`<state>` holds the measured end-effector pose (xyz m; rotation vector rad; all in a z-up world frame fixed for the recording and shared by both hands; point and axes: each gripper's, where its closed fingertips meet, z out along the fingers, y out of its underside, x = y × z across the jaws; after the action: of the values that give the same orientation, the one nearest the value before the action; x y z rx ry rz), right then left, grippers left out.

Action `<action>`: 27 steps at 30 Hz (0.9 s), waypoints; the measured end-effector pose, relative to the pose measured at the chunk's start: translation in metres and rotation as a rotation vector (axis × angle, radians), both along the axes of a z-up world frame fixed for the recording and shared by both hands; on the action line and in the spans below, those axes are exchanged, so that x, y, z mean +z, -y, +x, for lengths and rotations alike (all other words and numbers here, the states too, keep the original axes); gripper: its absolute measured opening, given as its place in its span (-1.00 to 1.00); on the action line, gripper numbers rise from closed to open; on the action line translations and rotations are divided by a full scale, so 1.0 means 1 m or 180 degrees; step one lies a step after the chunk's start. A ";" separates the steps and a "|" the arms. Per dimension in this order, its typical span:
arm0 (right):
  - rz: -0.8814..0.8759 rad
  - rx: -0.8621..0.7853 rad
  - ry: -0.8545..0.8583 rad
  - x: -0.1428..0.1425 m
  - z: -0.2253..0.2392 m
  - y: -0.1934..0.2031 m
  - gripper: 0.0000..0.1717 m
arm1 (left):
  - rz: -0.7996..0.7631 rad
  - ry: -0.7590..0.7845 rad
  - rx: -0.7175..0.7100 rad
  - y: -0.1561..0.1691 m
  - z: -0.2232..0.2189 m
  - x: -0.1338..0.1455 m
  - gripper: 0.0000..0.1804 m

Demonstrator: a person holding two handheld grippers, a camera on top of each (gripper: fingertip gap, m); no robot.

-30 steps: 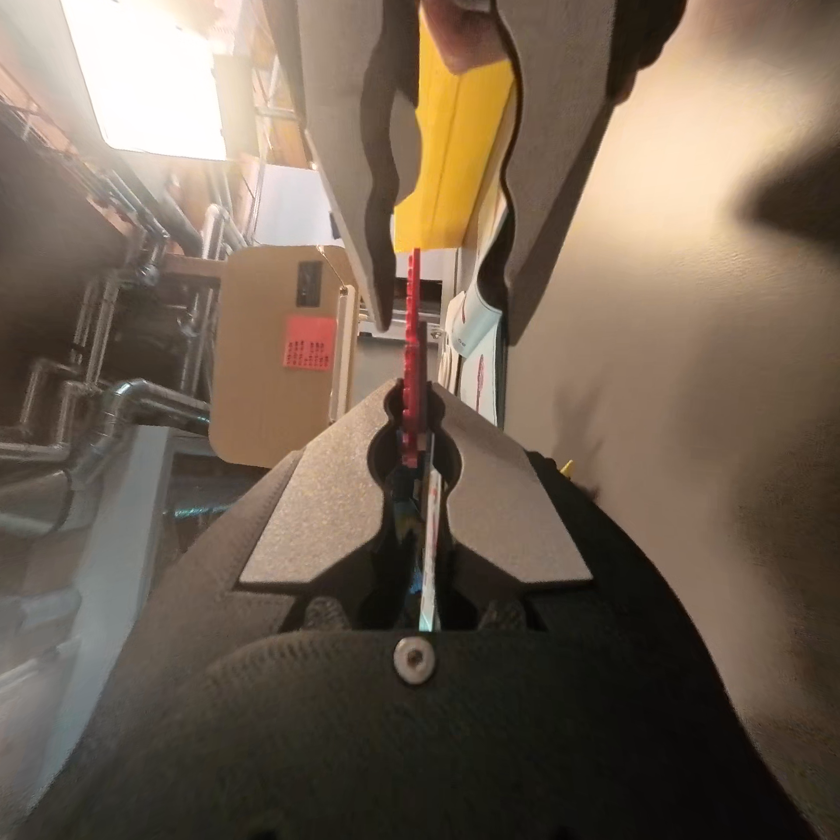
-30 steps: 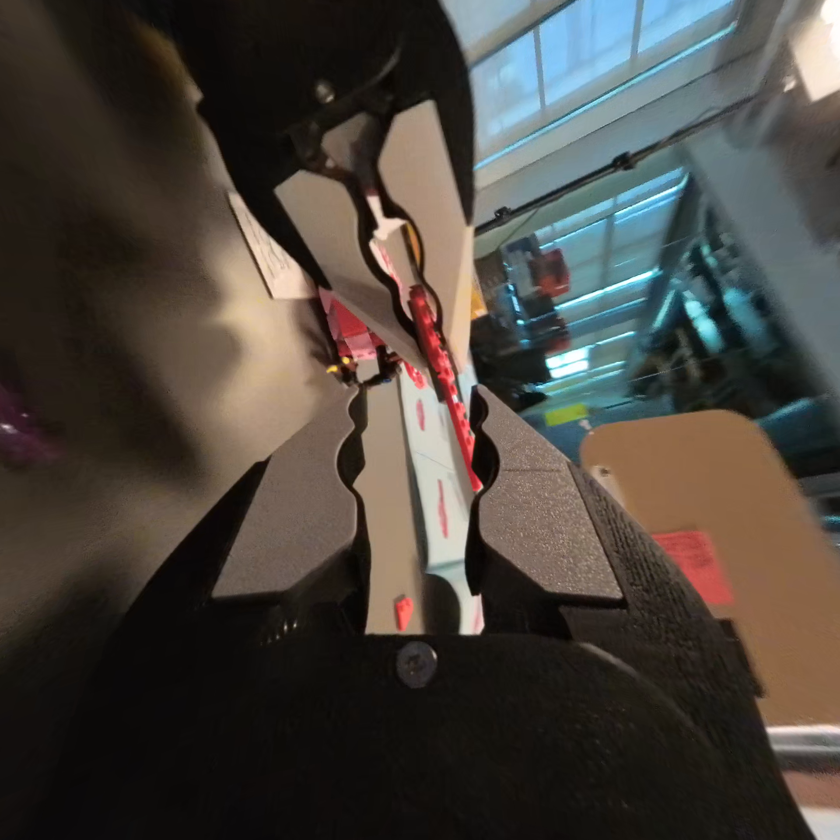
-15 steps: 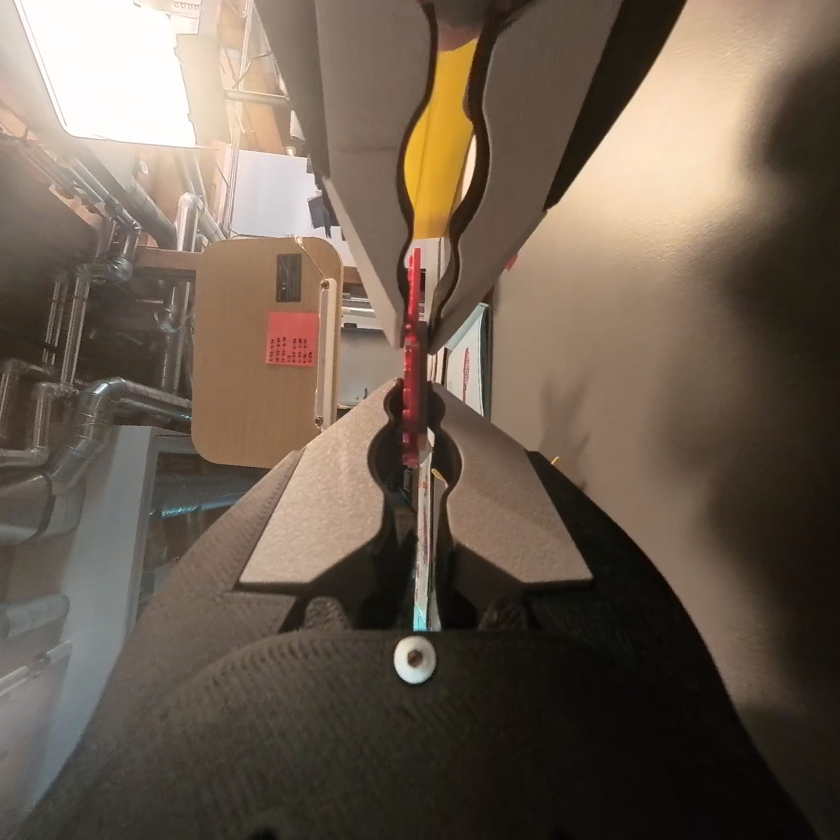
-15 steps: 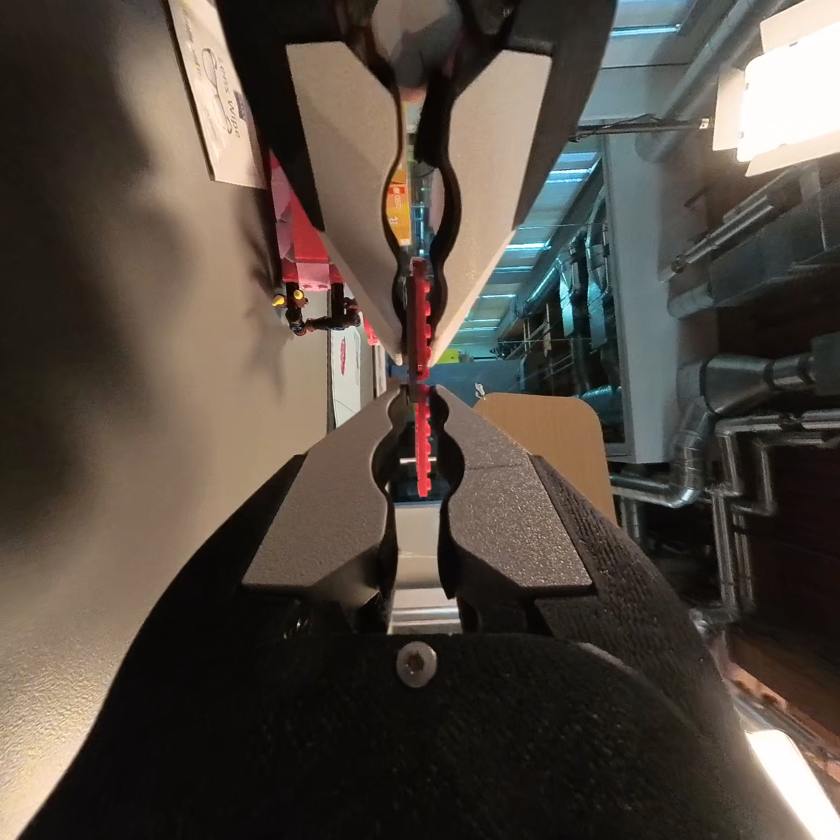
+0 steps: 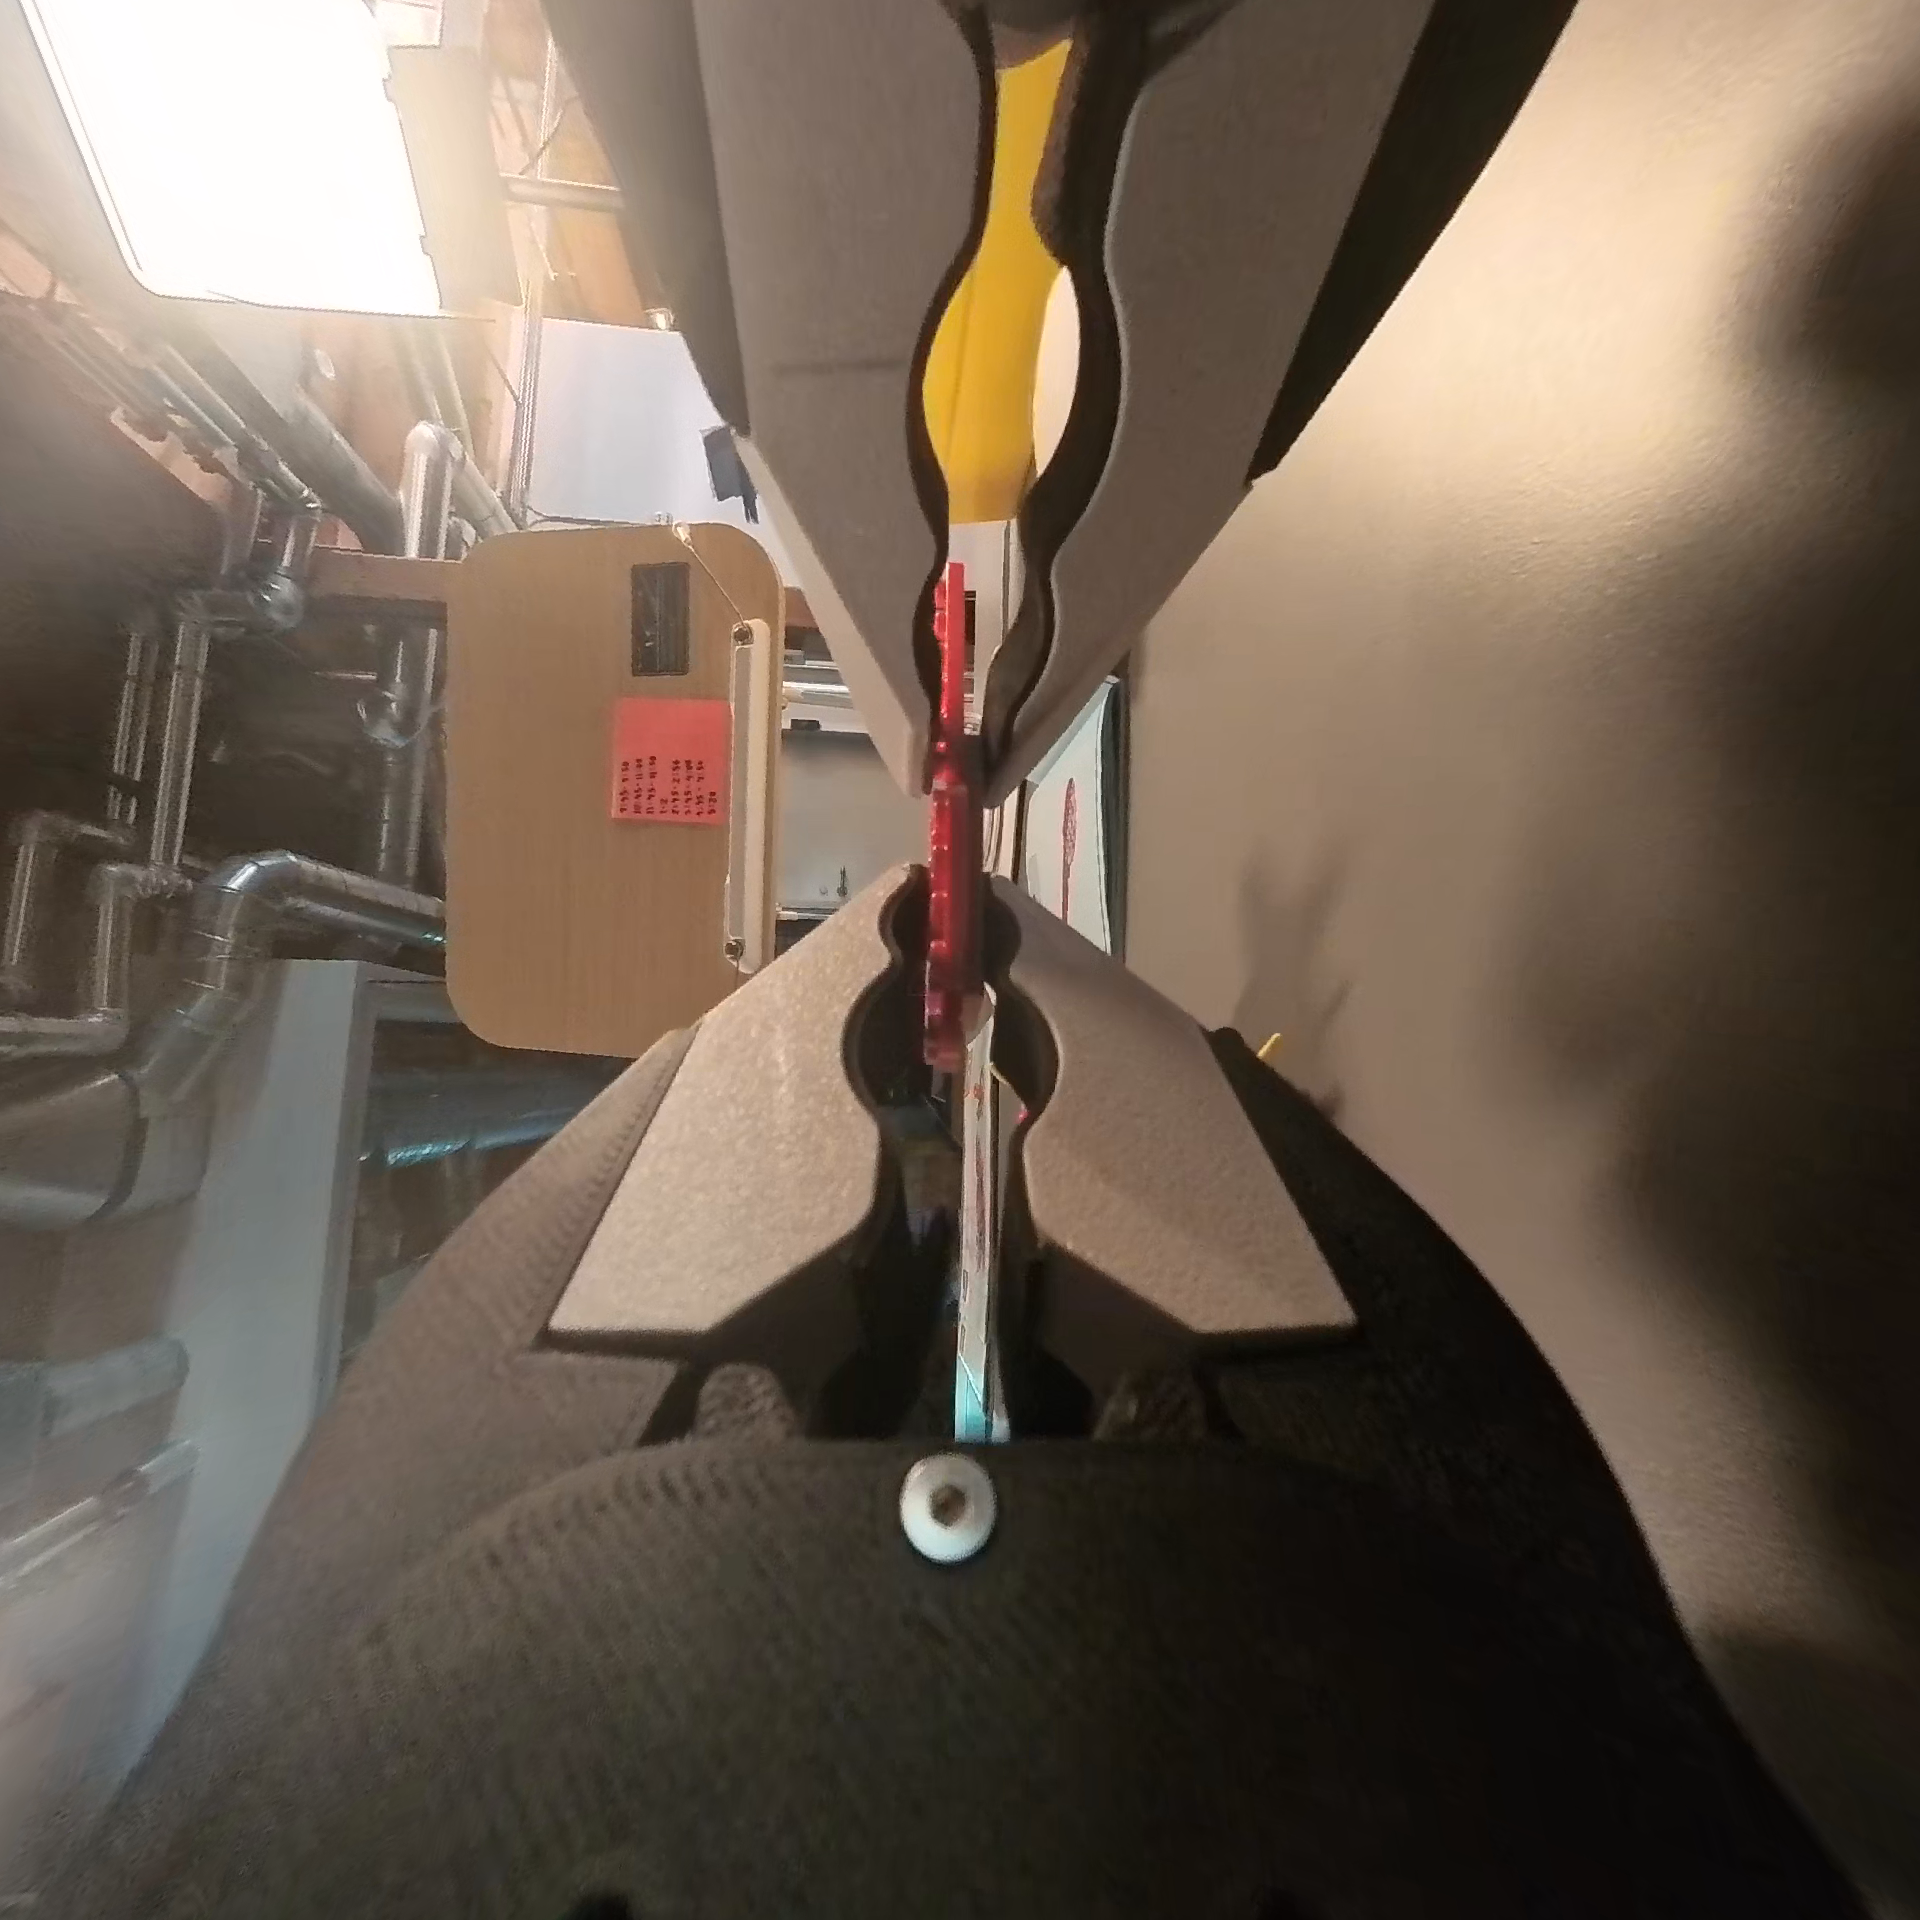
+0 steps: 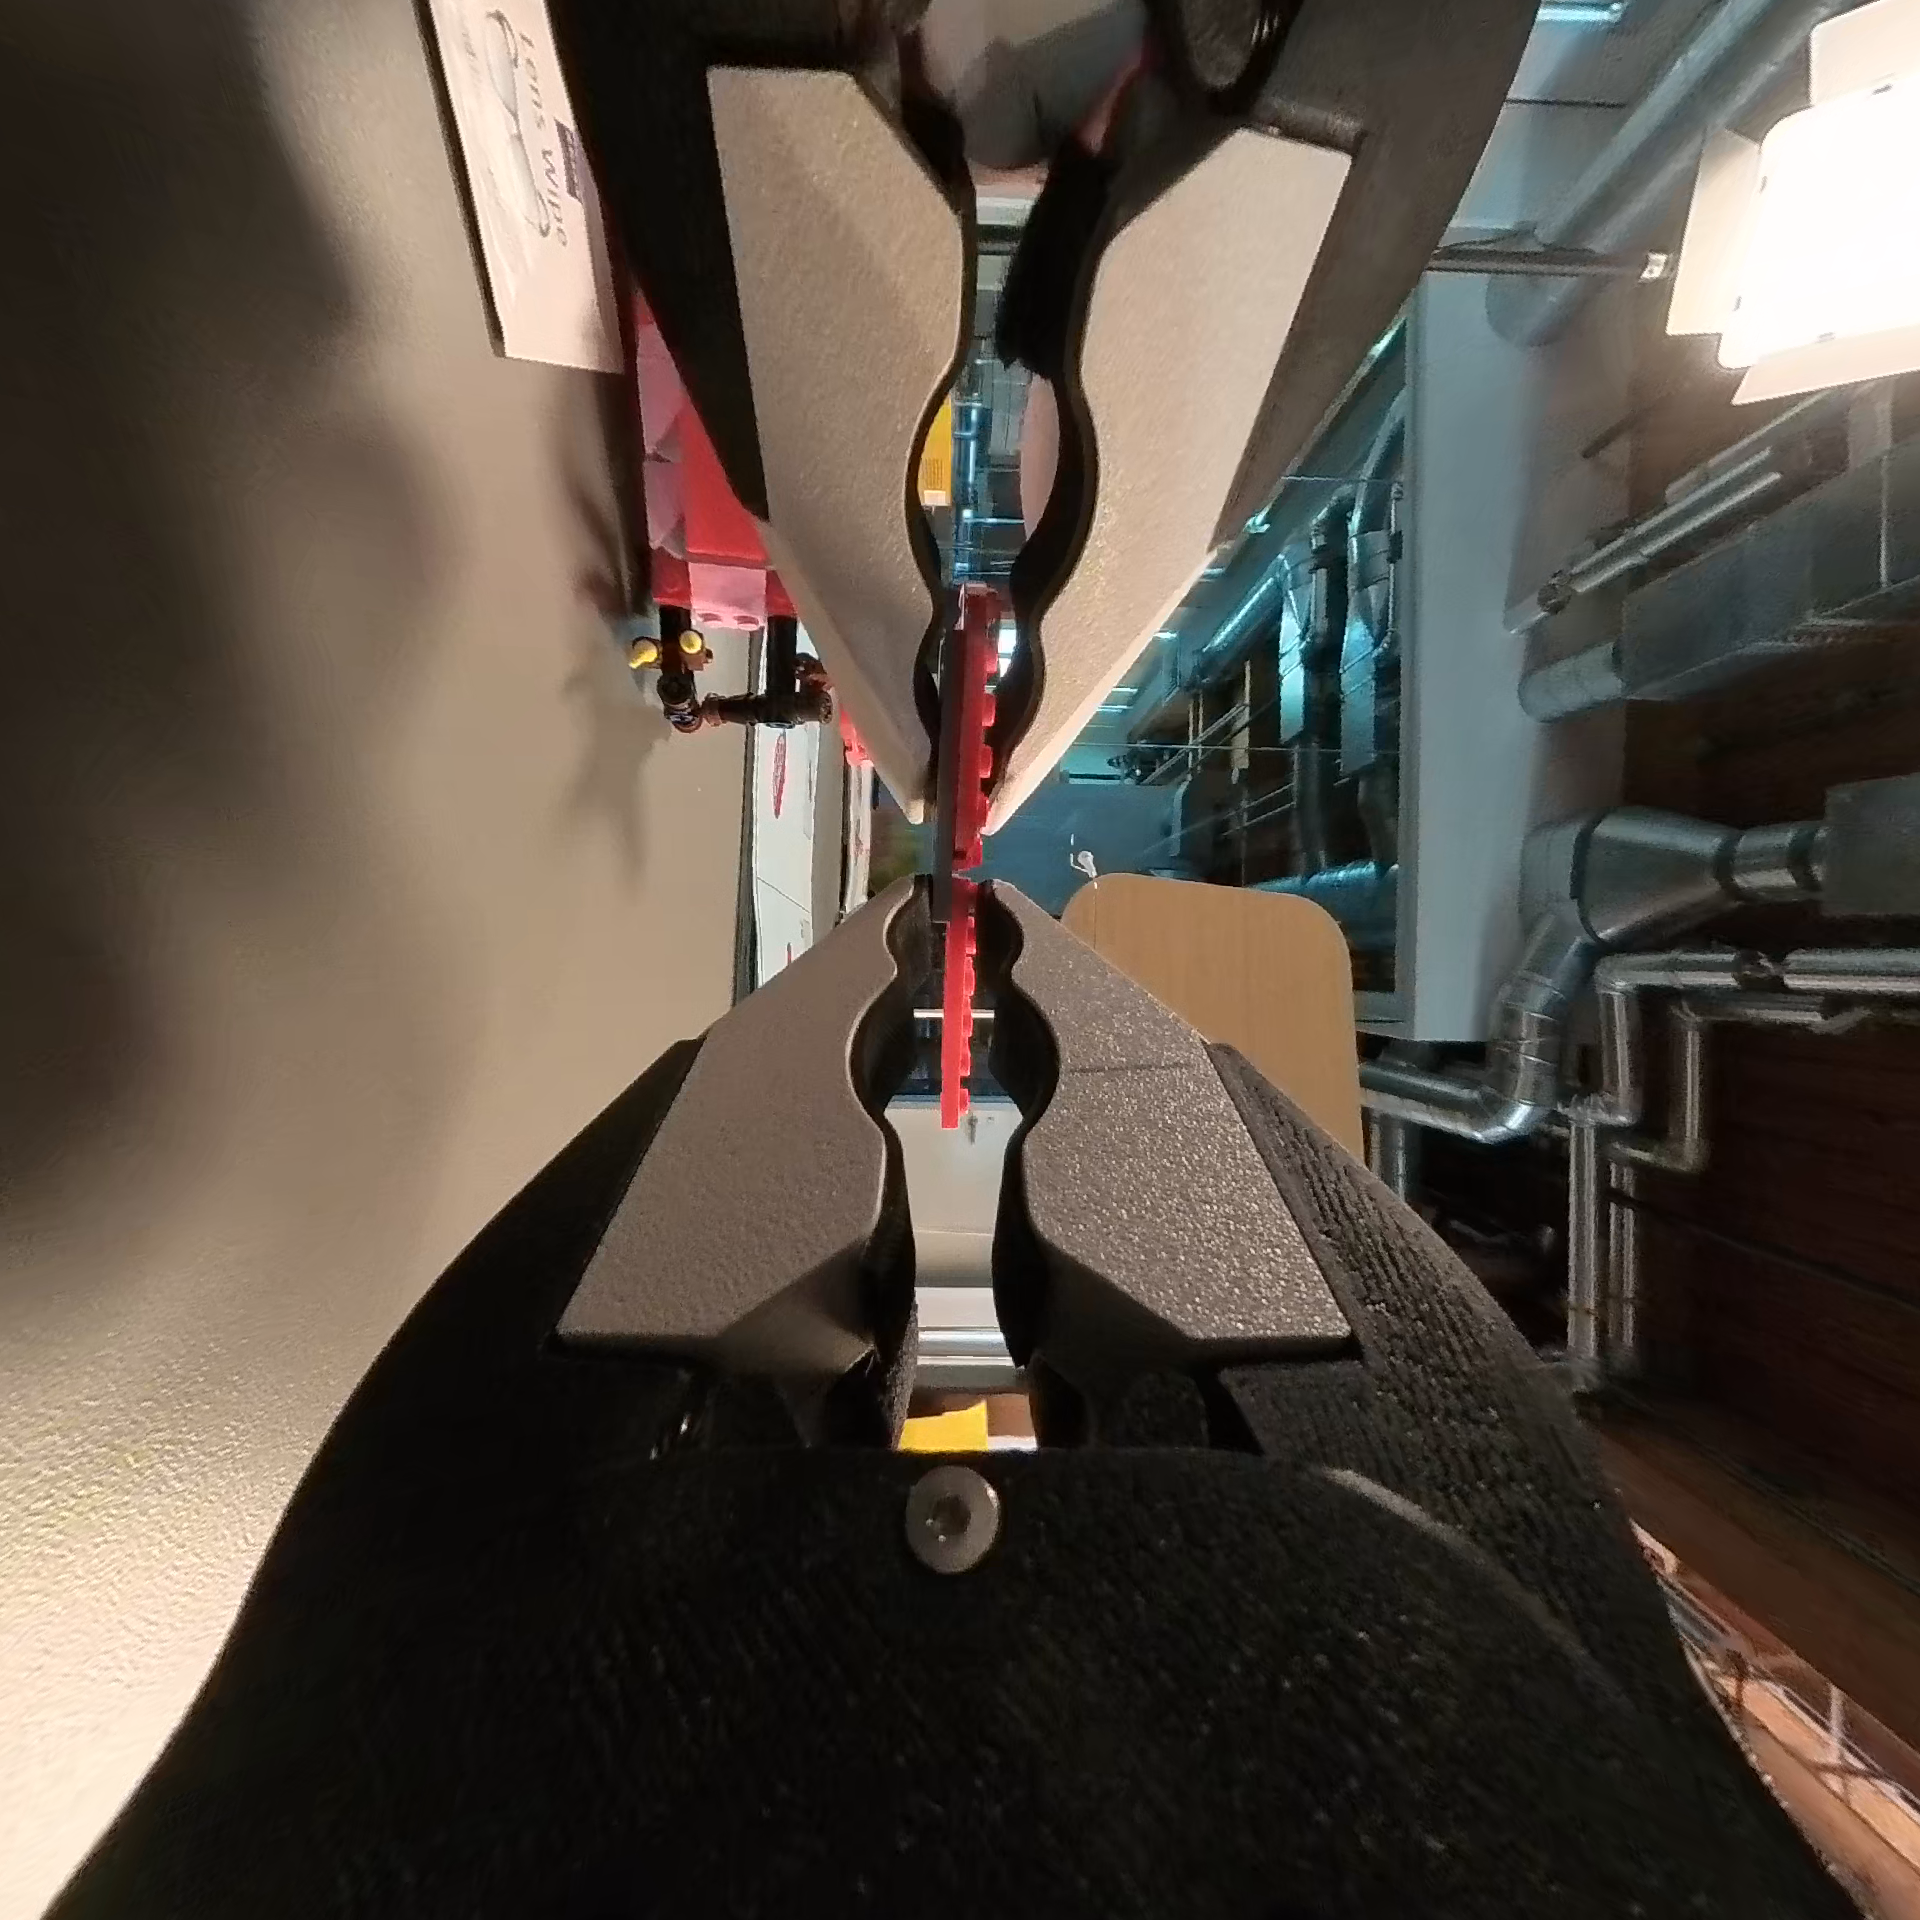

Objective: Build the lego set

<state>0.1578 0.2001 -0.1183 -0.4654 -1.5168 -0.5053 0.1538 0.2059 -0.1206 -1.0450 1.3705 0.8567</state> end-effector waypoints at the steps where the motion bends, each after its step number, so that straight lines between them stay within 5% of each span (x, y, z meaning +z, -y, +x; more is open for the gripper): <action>1: -0.0001 0.0005 -0.0006 0.000 0.000 0.000 -0.95 | 0.0007 0.0002 -0.0001 0.000 0.000 0.000 -0.93; 13: 0.0071 0.0177 -0.0204 0.008 0.002 0.004 -0.95 | 0.0364 -0.0168 -0.0064 0.005 0.002 0.008 -0.92; 20: 0.0041 0.0240 -0.0389 0.017 0.008 0.002 -0.94 | 0.0308 0.0172 -0.0428 0.017 0.008 0.018 -0.90; 27: 0.0023 0.0371 -0.0436 0.020 0.011 0.005 -0.94 | 0.0242 0.0059 -0.0603 0.021 0.010 0.010 -0.66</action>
<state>0.1684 0.1950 -0.0984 -0.3957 -1.4008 -0.3803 0.1637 0.1844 -0.1106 -0.8479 1.3863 0.7509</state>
